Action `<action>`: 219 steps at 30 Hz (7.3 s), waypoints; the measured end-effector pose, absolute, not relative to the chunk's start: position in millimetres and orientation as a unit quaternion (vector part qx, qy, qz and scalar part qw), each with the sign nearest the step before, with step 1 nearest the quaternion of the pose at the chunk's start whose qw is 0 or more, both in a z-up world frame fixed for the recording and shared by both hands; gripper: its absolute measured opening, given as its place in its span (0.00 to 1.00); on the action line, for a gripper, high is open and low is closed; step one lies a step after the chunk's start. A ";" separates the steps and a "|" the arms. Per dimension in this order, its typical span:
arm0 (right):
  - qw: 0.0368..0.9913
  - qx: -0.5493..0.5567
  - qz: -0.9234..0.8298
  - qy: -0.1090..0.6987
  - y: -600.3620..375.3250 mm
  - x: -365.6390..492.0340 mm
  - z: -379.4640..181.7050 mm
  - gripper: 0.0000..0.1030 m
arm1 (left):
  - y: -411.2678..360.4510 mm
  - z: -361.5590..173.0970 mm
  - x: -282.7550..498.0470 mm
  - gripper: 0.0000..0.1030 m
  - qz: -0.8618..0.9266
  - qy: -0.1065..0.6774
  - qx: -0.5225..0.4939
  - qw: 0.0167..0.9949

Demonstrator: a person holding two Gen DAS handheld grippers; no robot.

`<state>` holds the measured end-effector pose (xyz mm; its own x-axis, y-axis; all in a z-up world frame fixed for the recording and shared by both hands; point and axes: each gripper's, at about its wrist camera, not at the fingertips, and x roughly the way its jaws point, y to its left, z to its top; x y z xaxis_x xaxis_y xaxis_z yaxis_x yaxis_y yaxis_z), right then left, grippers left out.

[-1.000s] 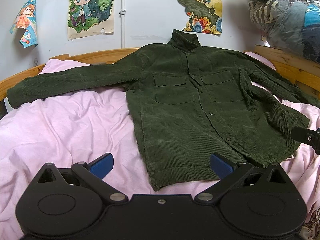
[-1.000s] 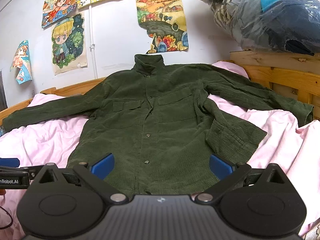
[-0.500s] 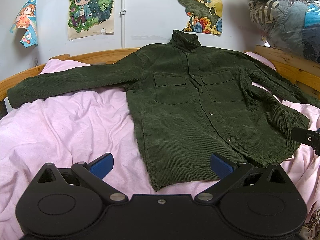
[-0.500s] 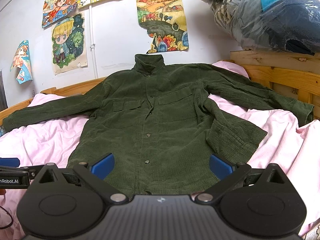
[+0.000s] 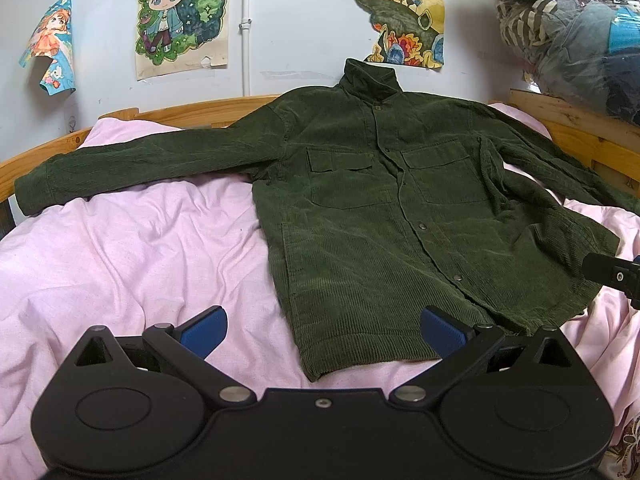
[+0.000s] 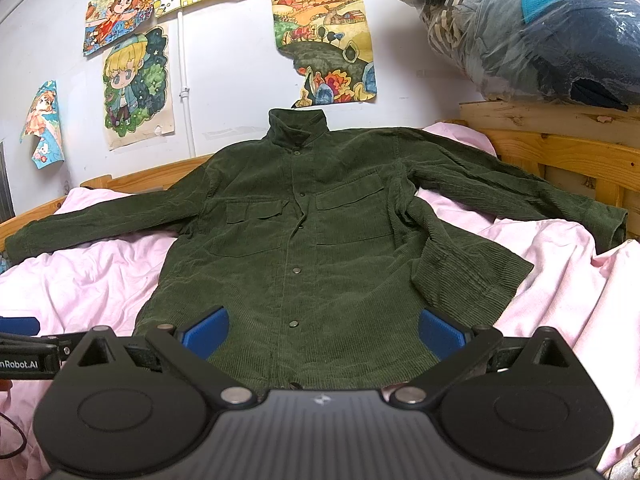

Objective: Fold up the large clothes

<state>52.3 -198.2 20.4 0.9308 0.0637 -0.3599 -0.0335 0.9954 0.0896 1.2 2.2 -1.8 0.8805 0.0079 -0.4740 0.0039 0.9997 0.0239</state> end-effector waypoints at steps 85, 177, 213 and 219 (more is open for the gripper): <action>0.941 -0.213 0.132 0.229 -220.1 394.7 80.5 0.90 | 56.2 10.7 203.8 0.99 -0.036 0.304 0.059 0.950; 0.961 0.025 0.100 0.256 -187.8 273.6 -20.4 1.00 | 271.4 24.8 220.9 0.88 0.400 0.189 -0.196 0.875; 0.985 0.055 -0.069 0.147 -256.0 247.8 -11.3 1.00 | -101.7 75.2 345.8 0.15 -0.257 0.150 -0.001 0.955; 0.986 0.062 -0.071 0.137 -257.7 245.1 -11.0 1.00 | -93.1 37.8 342.9 0.76 -0.254 0.216 -0.037 0.942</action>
<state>245.1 -257.7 -11.0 0.9526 -0.1230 -0.2782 0.1567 0.9824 0.1021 342.9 -93.0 37.8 0.7775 -0.4955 -0.3872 0.4633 0.8677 -0.1799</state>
